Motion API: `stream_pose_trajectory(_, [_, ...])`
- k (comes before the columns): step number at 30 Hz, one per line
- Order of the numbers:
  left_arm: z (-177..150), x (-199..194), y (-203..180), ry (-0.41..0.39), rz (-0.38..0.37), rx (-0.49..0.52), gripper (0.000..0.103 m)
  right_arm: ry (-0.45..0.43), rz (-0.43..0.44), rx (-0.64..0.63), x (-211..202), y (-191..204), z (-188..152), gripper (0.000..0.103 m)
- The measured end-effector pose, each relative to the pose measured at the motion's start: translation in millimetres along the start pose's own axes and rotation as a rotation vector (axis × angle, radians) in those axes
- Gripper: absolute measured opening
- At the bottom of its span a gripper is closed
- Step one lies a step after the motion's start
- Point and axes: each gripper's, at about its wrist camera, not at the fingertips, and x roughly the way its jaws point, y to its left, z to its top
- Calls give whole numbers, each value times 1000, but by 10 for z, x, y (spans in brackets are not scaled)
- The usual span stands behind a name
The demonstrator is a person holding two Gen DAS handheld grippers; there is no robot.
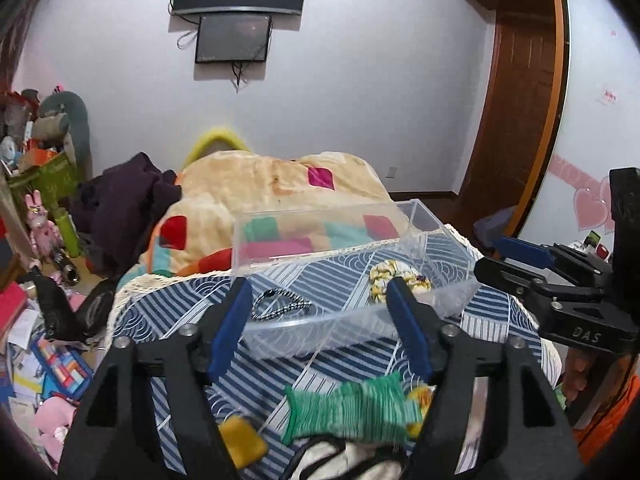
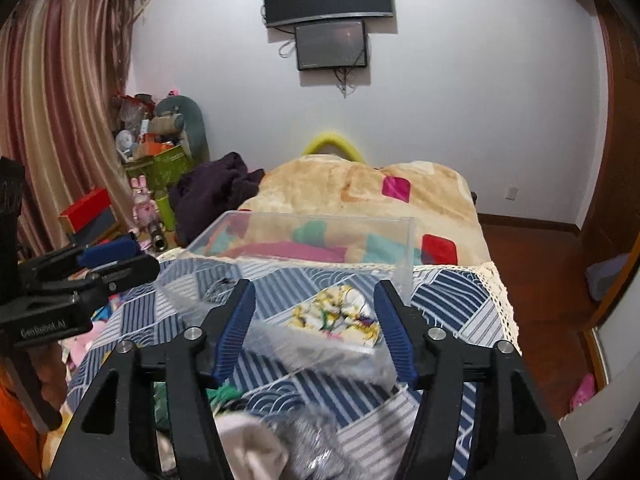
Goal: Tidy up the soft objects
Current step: 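Lower the silver chain into the clear box and open the left tool, then grasp the white drawstring pouch with the right tool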
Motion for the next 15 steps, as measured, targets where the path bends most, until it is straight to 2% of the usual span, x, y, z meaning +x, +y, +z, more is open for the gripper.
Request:
stream_pose_trajectory(6, [-240,-179,-48,20,6,10,76,11,53,-16,-148,152,-173,59])
stream_pose_trajectory(15, [-667,-33,-170,150,-50,11,76,74,66,-17,-175,274,-558,59])
